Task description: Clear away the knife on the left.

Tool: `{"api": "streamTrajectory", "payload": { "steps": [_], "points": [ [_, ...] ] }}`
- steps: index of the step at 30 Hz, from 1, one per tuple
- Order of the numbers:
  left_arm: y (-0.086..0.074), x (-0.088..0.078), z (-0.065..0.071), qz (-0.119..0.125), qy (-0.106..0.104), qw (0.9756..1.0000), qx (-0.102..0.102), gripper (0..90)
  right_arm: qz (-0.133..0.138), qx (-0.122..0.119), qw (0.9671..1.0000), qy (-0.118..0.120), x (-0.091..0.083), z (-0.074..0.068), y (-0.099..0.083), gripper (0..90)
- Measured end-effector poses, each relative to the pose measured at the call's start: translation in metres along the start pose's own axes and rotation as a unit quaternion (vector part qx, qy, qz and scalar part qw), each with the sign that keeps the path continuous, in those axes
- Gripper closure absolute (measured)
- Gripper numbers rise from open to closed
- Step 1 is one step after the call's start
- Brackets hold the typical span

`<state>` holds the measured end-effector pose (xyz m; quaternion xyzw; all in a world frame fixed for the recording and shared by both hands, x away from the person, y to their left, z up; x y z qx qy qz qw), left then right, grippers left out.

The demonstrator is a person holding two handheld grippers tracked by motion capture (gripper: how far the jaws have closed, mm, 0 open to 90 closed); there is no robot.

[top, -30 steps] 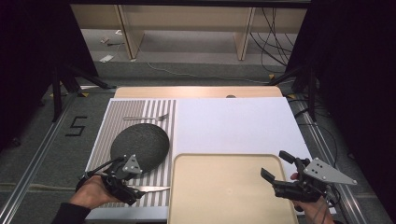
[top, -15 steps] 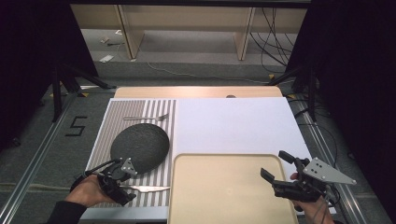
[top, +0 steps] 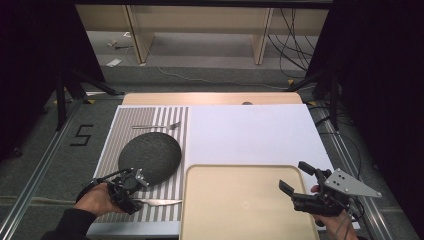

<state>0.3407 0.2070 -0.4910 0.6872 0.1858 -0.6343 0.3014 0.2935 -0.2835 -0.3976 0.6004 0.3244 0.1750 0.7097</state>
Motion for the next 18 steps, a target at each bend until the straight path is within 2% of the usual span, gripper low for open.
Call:
{"api": "streamTrajectory", "payload": {
  "steps": [5,10,11,18],
  "points": [
    [0.002,0.0,0.0,-0.009,-0.01,0.9999,0.0,46.4,-0.001,0.001,1.0,0.0,0.0,0.0,0.0,13.7],
    [0.006,0.001,0.0,-0.033,-0.012,0.9994,-0.009,51.7,0.001,0.0,1.0,0.003,0.0,0.0,0.0,13.8],
    [0.009,0.001,0.001,-0.043,-0.011,0.999,-0.004,53.3,0.001,0.0,1.0,0.002,0.0,0.0,0.0,13.9],
    [0.013,0.0,0.005,-0.063,-0.012,0.9979,0.008,61.7,0.0,0.002,1.0,0.003,0.001,-0.001,0.0,14.0]
  ]
}}
Point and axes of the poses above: each handheld gripper's, and its own axes: x roughly forward along the jaws, y roughly out of its top, z roughly to its right, the point moved 3 cm from there along x, roughly forward along the jaws, and after that the axes turned 7 degrees about -x, right-handed, at the moved point
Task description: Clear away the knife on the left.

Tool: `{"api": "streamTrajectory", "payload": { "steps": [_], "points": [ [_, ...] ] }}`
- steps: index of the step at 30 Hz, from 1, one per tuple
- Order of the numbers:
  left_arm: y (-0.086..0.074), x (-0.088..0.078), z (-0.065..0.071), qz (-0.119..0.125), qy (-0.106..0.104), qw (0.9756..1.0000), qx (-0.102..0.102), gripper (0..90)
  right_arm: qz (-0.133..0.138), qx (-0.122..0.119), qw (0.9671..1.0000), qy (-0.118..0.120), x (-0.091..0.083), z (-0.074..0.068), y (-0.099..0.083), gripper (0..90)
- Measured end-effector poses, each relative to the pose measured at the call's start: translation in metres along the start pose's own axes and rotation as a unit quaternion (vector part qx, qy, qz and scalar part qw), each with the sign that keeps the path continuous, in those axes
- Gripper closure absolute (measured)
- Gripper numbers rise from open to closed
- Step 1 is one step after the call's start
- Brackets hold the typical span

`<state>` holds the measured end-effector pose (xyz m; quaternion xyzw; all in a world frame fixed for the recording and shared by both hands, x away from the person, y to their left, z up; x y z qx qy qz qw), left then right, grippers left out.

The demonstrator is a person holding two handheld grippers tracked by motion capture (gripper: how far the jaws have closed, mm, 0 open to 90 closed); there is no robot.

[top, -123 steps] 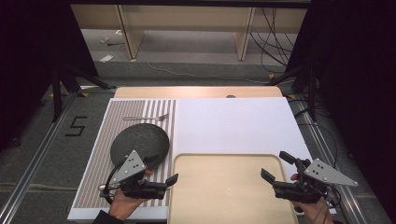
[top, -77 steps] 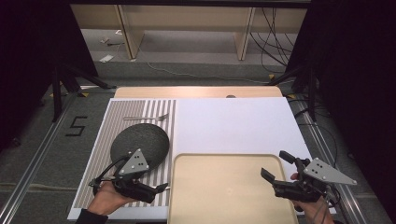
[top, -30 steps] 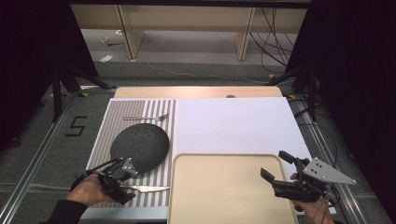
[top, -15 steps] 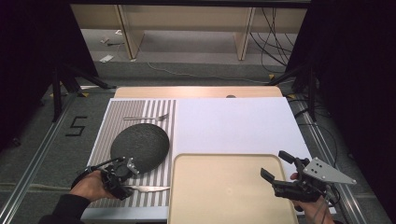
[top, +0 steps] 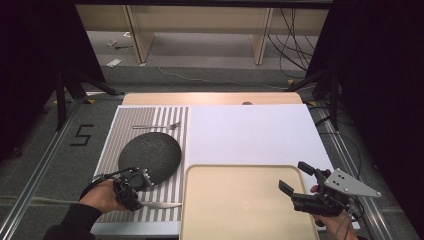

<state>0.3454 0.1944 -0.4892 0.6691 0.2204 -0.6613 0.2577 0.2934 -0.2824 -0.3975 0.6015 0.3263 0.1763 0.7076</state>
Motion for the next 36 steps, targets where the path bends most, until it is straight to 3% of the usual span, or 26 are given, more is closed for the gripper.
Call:
{"api": "streamTrajectory", "payload": {
  "steps": [5,15,27,36],
  "points": [
    [0.003,0.0,0.001,-0.012,-0.002,0.9999,0.009,68.9,-0.001,0.001,1.0,0.0,0.0,0.0,0.0,14.0],
    [0.004,0.0,0.004,-0.012,0.001,0.9996,0.027,79.1,-0.002,-0.001,1.0,0.001,0.0,0.0,0.0,14.2],
    [0.005,-0.002,0.004,-0.007,-0.004,0.9999,0.008,80.0,-0.004,0.002,1.0,-0.001,0.001,0.001,-0.001,14.4],
    [0.022,-0.026,0.021,0.021,-0.026,0.9994,0.0,80.1,-0.005,0.004,1.0,-0.001,0.001,0.001,-0.001,14.5]
  ]
}}
Point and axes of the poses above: each handheld gripper's, and its own axes: x roughly forward along the jaws, y roughly out of its top, z roughly to its right, the point moved 3 cm from there along x, roughly forward along the jaws, and after that the axes turned 7 degrees about -x, right-handed, at the moved point
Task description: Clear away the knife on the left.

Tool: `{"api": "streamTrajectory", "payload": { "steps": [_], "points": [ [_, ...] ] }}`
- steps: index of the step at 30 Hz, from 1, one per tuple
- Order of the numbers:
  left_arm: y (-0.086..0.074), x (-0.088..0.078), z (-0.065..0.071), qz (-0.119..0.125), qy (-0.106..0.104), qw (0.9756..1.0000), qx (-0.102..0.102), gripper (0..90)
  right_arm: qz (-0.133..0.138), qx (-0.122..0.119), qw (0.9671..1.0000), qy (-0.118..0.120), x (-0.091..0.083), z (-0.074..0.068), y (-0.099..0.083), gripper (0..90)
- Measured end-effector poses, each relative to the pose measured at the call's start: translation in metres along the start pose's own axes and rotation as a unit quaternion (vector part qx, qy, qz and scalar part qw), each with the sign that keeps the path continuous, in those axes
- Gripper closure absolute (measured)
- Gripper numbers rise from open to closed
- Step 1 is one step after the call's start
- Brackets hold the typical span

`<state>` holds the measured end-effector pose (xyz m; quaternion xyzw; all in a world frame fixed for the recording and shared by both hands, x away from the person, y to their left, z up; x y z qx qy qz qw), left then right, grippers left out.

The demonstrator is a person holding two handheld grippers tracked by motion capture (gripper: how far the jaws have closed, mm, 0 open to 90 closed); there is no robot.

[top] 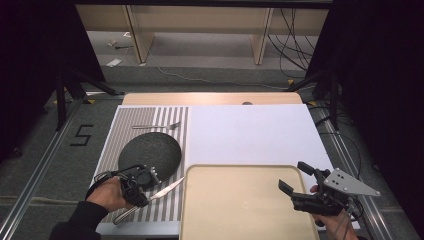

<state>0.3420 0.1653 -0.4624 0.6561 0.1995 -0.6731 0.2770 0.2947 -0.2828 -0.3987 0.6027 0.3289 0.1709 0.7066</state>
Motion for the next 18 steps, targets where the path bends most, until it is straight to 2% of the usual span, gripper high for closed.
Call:
{"api": "streamTrajectory", "payload": {
  "steps": [4,9,16,18],
  "points": [
    [0.011,-0.013,0.013,0.024,-0.011,0.9997,-0.003,80.1,0.001,-0.001,1.0,0.001,0.0,0.0,0.0,14.5],
    [0.023,-0.024,0.03,0.055,-0.027,0.9978,-0.023,80.1,0.0,0.001,1.0,0.001,0.0,0.0,0.0,14.5],
    [0.038,-0.033,0.055,0.093,-0.047,0.9944,-0.013,80.1,0.002,0.001,1.0,0.001,-0.001,0.0,0.0,14.5],
    [0.042,-0.034,0.06,0.1,-0.047,0.9938,-0.012,80.1,0.001,0.0,1.0,0.001,-0.001,0.0,0.0,14.5]
  ]
}}
Point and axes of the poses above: each handheld gripper's, and its own axes: x roughly forward along the jaws, y roughly out of its top, z roughly to its right, the point moved 3 cm from there along x, roughly forward along the jaws, and after that the axes turned 7 degrees about -x, right-handed, at the moved point
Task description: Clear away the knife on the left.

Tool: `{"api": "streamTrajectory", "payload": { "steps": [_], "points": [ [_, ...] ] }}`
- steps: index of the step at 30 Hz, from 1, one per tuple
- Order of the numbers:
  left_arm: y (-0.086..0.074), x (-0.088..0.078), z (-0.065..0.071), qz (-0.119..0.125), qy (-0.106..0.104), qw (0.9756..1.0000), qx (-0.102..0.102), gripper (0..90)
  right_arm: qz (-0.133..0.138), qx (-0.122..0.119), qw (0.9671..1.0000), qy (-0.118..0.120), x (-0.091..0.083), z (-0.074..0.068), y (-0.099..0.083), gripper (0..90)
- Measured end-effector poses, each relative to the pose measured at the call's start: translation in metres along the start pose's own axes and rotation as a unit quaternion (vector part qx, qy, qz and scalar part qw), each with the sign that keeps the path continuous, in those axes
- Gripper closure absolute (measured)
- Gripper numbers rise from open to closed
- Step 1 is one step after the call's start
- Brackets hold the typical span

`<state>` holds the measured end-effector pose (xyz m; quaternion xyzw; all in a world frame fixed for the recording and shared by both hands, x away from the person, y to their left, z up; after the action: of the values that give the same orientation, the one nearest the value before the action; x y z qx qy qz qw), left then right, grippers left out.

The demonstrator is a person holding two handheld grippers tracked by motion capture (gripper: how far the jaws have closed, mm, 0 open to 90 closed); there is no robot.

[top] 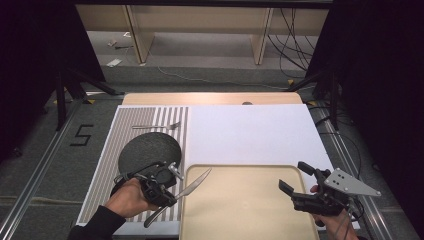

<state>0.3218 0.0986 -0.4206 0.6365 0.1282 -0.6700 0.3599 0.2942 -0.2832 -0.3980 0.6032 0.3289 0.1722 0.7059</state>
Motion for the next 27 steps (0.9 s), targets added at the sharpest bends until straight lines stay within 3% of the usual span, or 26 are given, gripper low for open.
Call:
{"api": "streamTrajectory", "payload": {
  "steps": [4,11,19,27],
  "points": [
    [0.011,0.006,0.009,0.0,-0.015,0.9998,-0.013,80.1,0.001,0.0,1.0,0.001,0.0,0.0,0.0,14.5],
    [0.036,0.017,0.025,-0.013,-0.039,0.9991,-0.007,80.1,0.003,-0.001,1.0,0.0,0.0,0.0,0.0,14.5],
    [0.055,0.026,0.034,-0.026,-0.062,0.9977,-0.007,80.1,0.003,0.0,1.0,0.002,-0.001,0.0,0.001,14.5],
    [0.067,0.043,0.039,-0.038,-0.086,0.9953,-0.024,80.1,0.004,0.0,1.0,0.003,-0.001,0.0,0.001,14.5]
  ]
}}
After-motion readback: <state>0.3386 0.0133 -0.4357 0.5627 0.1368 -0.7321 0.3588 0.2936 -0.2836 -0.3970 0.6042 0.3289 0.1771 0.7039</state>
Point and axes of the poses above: each handheld gripper's, and its own axes: x roughly forward along the jaws, y roughly out of its top, z roughly to its right, the point moved 3 cm from there along x, roughly forward along the jaws, and after that the axes turned 7 degrees about -x, right-handed, at the moved point
